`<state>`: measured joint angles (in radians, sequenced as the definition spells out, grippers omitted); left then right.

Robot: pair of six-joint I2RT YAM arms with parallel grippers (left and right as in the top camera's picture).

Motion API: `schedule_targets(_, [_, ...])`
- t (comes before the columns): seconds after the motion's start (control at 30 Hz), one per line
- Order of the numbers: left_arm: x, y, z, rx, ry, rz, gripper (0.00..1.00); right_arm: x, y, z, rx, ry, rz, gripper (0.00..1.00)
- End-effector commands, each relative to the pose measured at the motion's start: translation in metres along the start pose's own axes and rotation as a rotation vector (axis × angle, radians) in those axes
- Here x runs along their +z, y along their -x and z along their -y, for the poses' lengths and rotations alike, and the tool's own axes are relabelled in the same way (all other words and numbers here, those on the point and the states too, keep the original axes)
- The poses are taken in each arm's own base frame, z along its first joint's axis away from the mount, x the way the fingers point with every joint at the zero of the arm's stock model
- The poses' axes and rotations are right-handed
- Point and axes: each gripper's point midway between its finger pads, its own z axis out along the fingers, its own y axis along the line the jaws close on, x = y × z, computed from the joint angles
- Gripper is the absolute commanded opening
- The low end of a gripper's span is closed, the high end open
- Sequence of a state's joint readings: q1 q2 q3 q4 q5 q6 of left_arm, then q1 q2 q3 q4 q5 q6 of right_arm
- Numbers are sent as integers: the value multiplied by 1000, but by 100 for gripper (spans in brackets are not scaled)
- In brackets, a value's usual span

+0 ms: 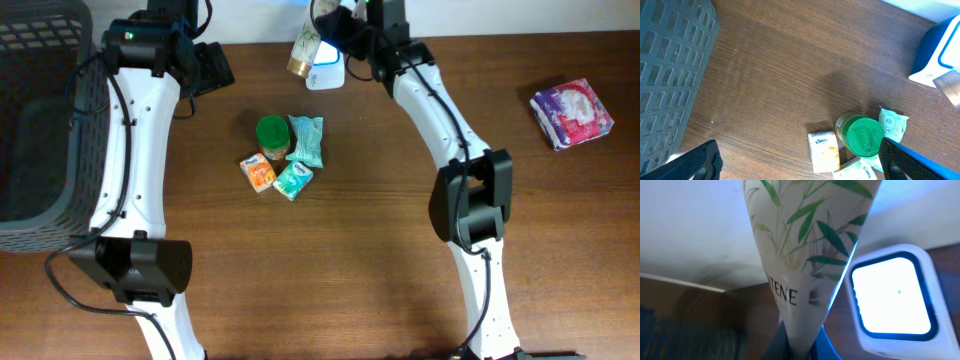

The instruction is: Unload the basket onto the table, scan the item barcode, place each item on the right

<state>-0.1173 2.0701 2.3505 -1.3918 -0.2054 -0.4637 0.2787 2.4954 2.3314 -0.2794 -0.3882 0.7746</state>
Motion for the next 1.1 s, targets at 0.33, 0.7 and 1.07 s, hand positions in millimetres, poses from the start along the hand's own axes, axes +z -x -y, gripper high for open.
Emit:
schedule_targets(0.33, [3, -2, 2, 15, 2, -8, 99, -43, 65, 7, 21, 31, 82, 4])
schedule_targets(0.7, [3, -2, 2, 15, 2, -8, 99, -285, 72, 224, -240, -605, -340, 4])
schedule_targets(1.07, [3, -2, 2, 15, 2, -8, 99, -324, 59, 344, -210, -742, -389, 4])
